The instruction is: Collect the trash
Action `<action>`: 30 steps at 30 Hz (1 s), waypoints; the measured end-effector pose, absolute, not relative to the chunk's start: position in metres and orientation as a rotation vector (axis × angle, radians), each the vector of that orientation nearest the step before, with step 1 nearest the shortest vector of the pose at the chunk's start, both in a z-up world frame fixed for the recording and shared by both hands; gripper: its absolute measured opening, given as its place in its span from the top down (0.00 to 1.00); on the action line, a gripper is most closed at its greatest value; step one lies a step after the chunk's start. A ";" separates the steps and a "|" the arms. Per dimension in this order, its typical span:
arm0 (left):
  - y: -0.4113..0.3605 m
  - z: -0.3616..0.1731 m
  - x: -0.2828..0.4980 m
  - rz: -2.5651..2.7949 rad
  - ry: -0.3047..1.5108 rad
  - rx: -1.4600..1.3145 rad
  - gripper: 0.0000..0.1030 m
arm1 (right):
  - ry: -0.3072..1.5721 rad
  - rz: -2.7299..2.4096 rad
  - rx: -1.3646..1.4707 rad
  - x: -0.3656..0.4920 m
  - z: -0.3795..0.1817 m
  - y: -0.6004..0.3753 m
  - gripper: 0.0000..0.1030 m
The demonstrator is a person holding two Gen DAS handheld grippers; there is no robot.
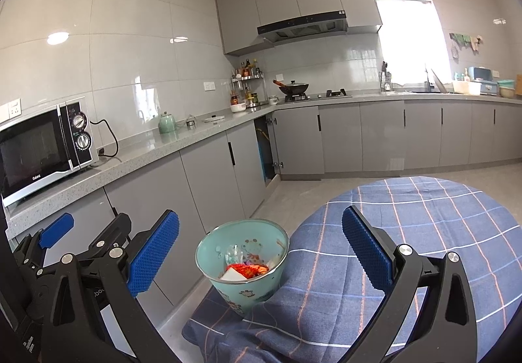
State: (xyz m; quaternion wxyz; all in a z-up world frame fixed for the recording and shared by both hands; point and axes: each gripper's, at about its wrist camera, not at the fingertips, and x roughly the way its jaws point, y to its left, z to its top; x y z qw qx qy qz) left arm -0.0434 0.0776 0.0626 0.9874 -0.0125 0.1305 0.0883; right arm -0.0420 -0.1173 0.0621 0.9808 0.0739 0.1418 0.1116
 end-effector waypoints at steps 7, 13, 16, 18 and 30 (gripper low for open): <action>0.076 0.063 -0.044 0.180 0.256 -0.018 0.05 | 0.287 0.221 0.153 -0.042 0.063 -0.119 0.04; 0.076 0.063 -0.044 0.180 0.253 -0.018 0.05 | 0.290 0.224 0.153 -0.043 0.063 -0.120 0.04; 0.075 0.063 -0.045 0.181 0.252 -0.018 0.05 | 0.291 0.225 0.152 -0.044 0.064 -0.119 0.04; 0.075 0.063 -0.044 0.179 0.253 -0.016 0.05 | 0.292 0.224 0.153 -0.043 0.064 -0.119 0.04; 0.078 0.063 -0.044 0.182 0.258 -0.018 0.05 | 0.289 0.218 0.155 -0.042 0.064 -0.117 0.04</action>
